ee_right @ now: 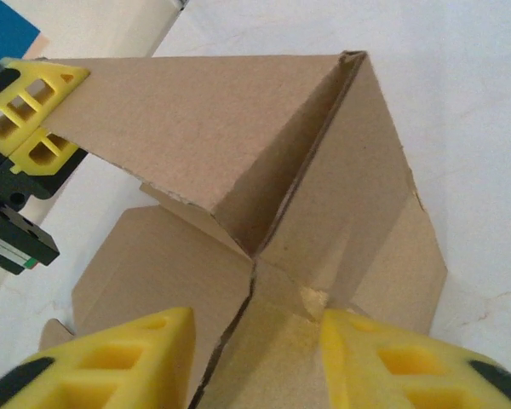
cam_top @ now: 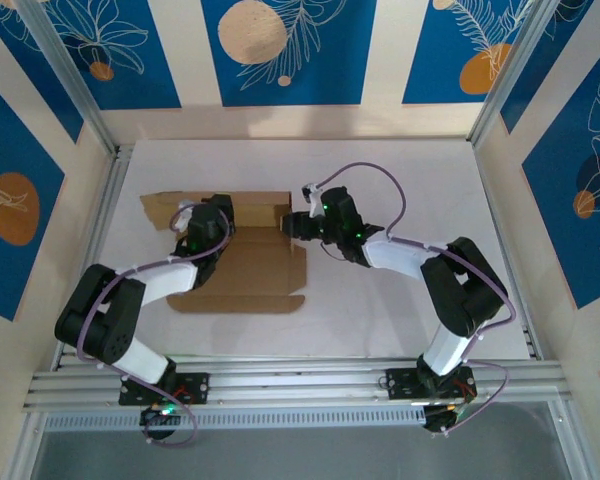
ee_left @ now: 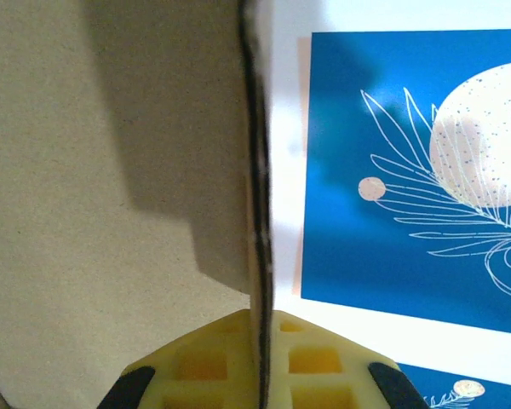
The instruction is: Fold the paper box
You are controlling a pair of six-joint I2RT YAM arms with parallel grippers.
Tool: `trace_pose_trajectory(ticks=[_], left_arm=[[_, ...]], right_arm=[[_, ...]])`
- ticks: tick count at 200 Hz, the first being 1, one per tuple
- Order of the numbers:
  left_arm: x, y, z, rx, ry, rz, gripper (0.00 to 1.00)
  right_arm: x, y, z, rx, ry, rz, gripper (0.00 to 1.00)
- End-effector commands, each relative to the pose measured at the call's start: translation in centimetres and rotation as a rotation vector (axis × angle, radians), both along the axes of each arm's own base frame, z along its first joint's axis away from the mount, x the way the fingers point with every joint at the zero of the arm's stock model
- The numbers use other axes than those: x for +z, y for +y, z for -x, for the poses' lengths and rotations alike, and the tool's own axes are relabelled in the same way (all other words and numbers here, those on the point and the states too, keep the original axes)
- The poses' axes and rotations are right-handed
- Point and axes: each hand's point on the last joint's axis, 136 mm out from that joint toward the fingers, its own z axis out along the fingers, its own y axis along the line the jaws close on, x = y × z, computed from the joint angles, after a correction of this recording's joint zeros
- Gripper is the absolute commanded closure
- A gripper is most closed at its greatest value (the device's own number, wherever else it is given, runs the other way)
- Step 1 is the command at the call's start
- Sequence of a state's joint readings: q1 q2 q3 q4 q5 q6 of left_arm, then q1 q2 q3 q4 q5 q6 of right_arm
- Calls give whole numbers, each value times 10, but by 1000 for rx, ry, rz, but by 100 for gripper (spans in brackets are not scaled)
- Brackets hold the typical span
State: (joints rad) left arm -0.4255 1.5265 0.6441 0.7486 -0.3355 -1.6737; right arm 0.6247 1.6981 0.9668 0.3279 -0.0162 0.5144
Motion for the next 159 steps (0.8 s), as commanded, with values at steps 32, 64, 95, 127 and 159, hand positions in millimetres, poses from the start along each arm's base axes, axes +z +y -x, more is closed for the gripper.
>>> trace_pose_trajectory(ticks=[32, 64, 95, 127, 159], left_arm=[[-21, -12, 18, -110, 14, -70, 100], [-32, -6, 24, -110, 33, -89, 100], [-31, -6, 25, -129, 31, -130, 100], [-33, -2, 28, -128, 41, -146, 100], [-28, 1, 27, -124, 38, -147, 100]], right_arm=[[10, 17, 31, 243, -144, 20, 36], [18, 8, 38, 342, -128, 13, 28], [41, -4, 35, 384, -111, -97, 27], [70, -15, 35, 415, -143, -176, 26], [87, -37, 30, 304, -235, -155, 31]])
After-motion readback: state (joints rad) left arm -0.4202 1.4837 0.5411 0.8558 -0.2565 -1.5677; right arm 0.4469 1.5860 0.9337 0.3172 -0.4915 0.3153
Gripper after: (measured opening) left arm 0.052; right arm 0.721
